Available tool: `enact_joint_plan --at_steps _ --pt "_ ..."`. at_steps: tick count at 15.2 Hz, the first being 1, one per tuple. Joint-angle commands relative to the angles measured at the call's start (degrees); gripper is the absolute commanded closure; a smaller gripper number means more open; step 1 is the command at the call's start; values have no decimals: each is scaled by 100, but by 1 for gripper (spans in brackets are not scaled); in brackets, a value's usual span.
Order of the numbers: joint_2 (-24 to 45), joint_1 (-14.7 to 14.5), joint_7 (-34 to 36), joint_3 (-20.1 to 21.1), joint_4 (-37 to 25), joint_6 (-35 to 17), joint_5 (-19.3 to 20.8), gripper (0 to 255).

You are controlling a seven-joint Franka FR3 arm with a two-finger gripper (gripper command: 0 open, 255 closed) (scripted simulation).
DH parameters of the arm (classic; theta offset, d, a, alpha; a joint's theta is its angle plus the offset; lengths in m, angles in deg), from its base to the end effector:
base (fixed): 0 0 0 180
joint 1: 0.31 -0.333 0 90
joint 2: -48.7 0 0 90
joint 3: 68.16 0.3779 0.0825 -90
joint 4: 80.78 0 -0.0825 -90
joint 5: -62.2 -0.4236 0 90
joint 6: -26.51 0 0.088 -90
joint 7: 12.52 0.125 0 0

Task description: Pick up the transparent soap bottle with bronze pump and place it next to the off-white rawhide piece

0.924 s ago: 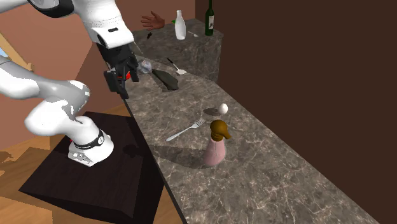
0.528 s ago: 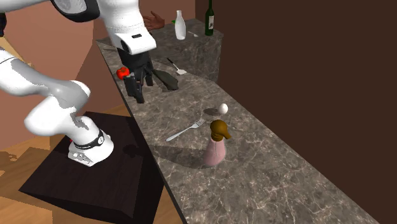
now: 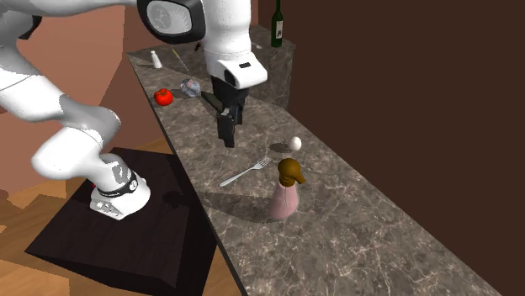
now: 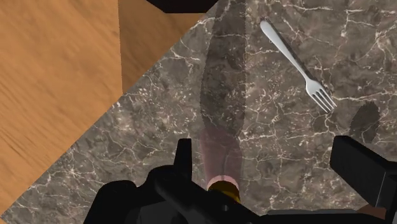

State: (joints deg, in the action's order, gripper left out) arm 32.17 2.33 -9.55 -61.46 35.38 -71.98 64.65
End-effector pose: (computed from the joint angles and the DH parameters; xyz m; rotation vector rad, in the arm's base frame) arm 0.4877 0.0365 0.6017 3.0647 0.0316 -0.0267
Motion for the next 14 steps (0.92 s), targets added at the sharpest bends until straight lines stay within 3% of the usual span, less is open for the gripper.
enact_joint_plan --at_steps 1,11,14 --pt "516 33 87 24 -383 -60 72 0" --pt "3078 18 460 38 -3011 376 457 0" --pt "3045 32 464 27 -2735 133 455 0"
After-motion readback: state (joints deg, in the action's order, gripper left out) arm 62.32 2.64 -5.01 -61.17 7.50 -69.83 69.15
